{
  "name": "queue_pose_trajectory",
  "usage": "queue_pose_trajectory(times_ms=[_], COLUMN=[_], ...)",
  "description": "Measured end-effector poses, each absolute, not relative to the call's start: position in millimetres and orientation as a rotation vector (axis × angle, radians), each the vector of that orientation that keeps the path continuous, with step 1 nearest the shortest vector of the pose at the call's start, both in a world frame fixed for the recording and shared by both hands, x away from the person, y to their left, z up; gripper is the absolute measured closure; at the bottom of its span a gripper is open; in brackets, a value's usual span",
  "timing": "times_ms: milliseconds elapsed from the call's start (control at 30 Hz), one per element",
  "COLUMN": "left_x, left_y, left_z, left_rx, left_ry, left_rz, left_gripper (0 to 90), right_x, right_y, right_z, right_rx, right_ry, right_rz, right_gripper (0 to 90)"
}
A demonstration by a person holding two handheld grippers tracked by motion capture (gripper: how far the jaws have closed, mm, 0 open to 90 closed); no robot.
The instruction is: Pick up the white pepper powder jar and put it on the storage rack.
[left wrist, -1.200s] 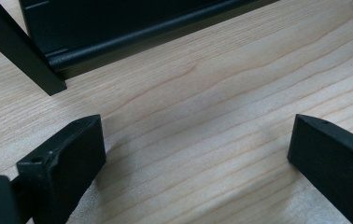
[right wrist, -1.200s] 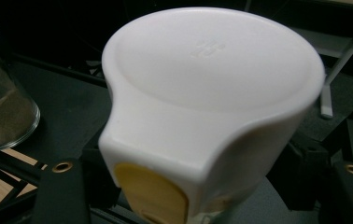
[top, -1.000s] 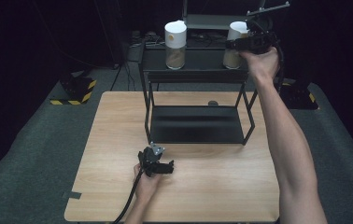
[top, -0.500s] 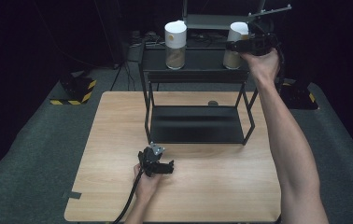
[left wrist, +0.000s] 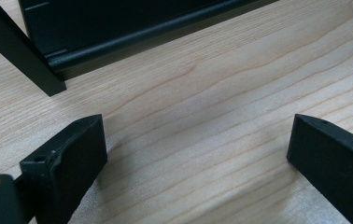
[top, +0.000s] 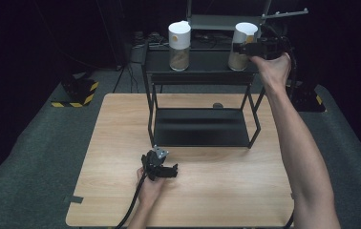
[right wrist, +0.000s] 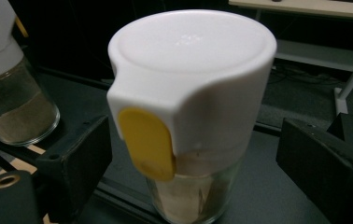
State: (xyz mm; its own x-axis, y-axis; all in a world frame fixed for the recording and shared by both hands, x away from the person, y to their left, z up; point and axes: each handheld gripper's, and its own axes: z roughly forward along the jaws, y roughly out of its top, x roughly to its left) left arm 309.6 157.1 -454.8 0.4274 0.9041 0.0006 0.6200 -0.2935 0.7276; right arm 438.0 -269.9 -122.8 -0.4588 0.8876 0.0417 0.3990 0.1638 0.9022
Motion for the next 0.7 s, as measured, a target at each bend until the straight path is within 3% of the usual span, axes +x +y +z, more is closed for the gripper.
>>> queue_pose_trajectory(times_ms=[700], left_x=[309.6], left_y=[156.9], left_z=[-454.7], left_rx=[2.025], left_ry=[1.282], left_rz=[0.555], left_gripper=[4.9], right_x=[404.8], right_y=[-311.6], right_z=[-153.5], right_rx=[1.209], right_ry=[1.962], right_rz=[1.332], right_gripper=[10.8])
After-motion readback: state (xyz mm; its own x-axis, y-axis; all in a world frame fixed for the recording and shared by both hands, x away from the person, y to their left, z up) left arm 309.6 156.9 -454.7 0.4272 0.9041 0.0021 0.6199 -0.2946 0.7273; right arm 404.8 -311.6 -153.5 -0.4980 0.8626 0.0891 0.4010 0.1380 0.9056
